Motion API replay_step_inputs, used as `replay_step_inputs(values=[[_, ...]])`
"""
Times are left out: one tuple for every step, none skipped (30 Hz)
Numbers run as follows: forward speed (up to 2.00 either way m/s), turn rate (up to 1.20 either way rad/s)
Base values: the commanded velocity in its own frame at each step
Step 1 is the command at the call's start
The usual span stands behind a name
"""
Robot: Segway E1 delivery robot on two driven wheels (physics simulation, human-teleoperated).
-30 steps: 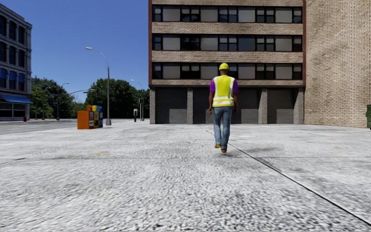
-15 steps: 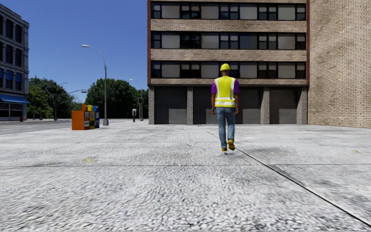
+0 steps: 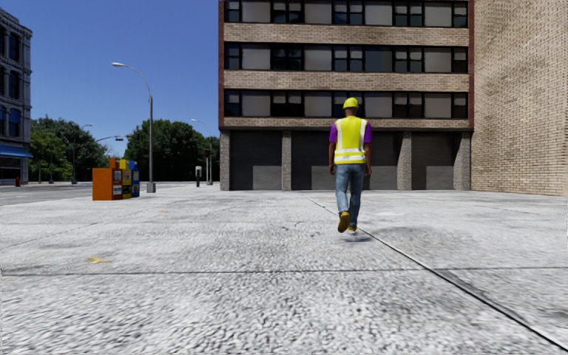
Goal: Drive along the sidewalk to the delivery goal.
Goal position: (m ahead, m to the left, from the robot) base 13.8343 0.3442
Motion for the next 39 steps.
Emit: replay_step_inputs(values=[[1.11,-0.29],[1.10,-0.10],[1.10,0.00],[1.10,0.00],[1.10,0.00],[1.10,0.00],[1.10,0.00],[1.10,0.00],[1.10,0.00],[1.10,0.00],[1.10,0.00],[1.10,0.00],[1.10,0.00],[1.11,0.00],[1.13,0.00],[1.13,0.00],[1.14,0.00],[1.14,0.00],[1.14,0.00],[1.14,0.00],[1.14,0.00],[1.15,0.00],[1.16,0.00],[1.16,0.00],[1.17,0.00],[1.21,0.00],[1.23,0.00],[1.23,0.00],[1.23,0.02],[1.24,0.17],[1.24,0.30],[1.24,0.30],[1.25,0.34],[1.26,0.35],[1.26,0.35],[1.26,0.35],[1.27,0.35],[1.28,0.35],[1.31,0.00]])
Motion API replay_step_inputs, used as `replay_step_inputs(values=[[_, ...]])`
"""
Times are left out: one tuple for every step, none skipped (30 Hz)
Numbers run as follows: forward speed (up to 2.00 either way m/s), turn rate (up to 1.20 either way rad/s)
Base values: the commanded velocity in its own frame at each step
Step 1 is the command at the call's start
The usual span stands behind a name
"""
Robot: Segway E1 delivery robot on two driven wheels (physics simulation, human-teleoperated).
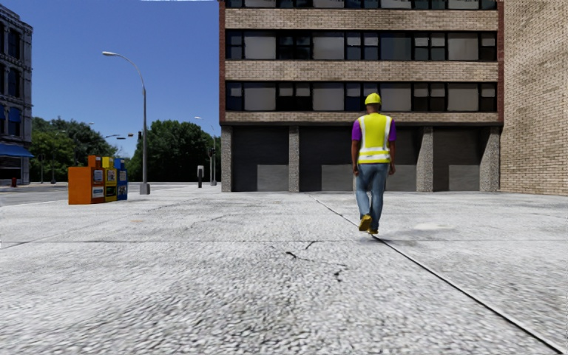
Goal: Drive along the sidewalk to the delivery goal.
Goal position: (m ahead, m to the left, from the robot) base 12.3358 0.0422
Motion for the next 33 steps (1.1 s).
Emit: replay_step_inputs(values=[[1.31,0.00],[1.37,0.00],[1.44,0.00],[1.47,0.00],[1.47,0.00],[1.47,0.00],[1.48,0.00],[1.48,0.00],[1.48,0.00],[1.48,0.00],[1.48,0.00],[1.48,0.00],[1.48,0.00],[1.48,0.00],[1.48,0.00],[1.48,0.00],[1.48,0.00],[1.48,0.00],[1.47,0.00],[1.45,0.00],[1.45,0.00],[1.44,0.00],[1.43,0.00],[1.43,0.00],[1.43,0.00],[1.43,0.00],[1.42,0.00],[1.42,0.00],[1.42,0.00],[1.42,0.00],[1.44,0.00],[1.49,0.00],[1.49,0.00]])
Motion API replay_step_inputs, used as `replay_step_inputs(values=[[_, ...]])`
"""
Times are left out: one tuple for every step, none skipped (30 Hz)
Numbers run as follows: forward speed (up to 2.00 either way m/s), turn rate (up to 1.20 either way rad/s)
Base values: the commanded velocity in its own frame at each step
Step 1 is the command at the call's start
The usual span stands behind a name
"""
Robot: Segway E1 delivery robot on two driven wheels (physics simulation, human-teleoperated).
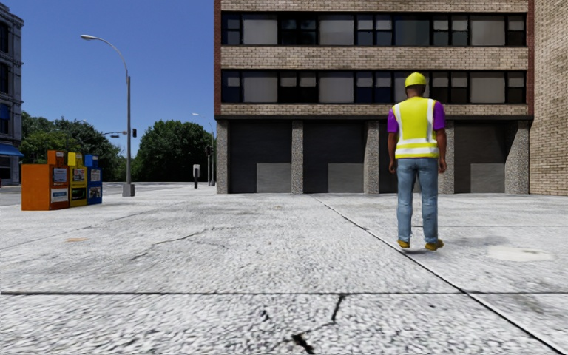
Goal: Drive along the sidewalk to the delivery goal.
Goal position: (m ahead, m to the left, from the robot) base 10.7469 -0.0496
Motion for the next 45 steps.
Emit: replay_step_inputs(values=[[1.53,0.00],[1.55,0.00],[1.55,0.00],[1.55,0.00],[1.55,0.00],[1.55,0.00],[1.55,0.00],[1.55,0.00],[1.55,0.00],[1.55,0.00],[1.55,0.00],[1.55,0.00],[1.55,0.00],[1.55,0.00],[1.55,0.00],[1.55,0.00],[1.55,0.00],[1.55,0.00],[1.55,0.00],[1.55,0.00],[1.55,0.00],[1.55,0.00],[1.55,0.00],[1.55,0.00],[1.55,0.00],[1.55,0.00],[1.55,0.00],[1.55,0.00],[1.55,0.00],[1.54,0.00],[1.53,0.00],[1.53,0.00],[1.53,0.00],[1.53,0.00],[1.53,0.00],[1.53,0.00],[1.53,0.00],[1.53,0.00],[1.53,0.00],[1.53,0.00],[1.53,0.00],[1.53,0.00],[1.53,0.00],[1.53,0.00],[1.53,0.00]])
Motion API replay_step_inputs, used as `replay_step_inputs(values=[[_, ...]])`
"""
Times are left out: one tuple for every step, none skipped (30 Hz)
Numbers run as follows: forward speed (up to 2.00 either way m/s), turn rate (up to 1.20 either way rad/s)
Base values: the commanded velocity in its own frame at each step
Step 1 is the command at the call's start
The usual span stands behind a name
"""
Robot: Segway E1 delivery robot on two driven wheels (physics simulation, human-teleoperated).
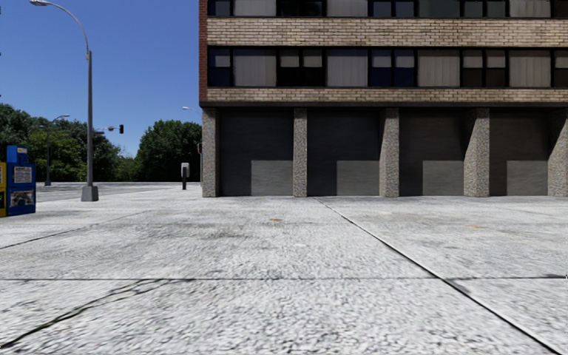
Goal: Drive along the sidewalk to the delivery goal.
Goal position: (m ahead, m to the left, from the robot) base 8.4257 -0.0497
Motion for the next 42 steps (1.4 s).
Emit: replay_step_inputs(values=[[1.53,0.00],[1.52,0.00],[1.55,0.00],[1.66,0.00],[1.66,0.00],[1.73,0.00],[1.75,0.00],[1.75,0.00],[1.75,0.00],[1.70,0.00],[1.62,0.00],[1.59,-0.05],[1.59,-0.05],[1.56,-0.19],[1.52,-0.24],[1.50,-0.27],[1.50,-0.27],[1.49,-0.29],[1.49,-0.29],[1.49,-0.28],[1.49,-0.28],[1.49,-0.22],[1.51,-0.14],[1.54,-0.09],[1.54,-0.09],[1.56,-0.07],[1.56,-0.06],[1.57,-0.06],[1.57,-0.06],[1.61,-0.06],[1.65,-0.06],[1.69,-0.06],[1.77,-0.02],[1.77,-0.02],[1.77,0.00],[1.80,0.00],[1.80,0.00],[1.85,0.00],[1.86,0.00],[1.87,0.00],[1.87,0.00],[1.87,0.00]])
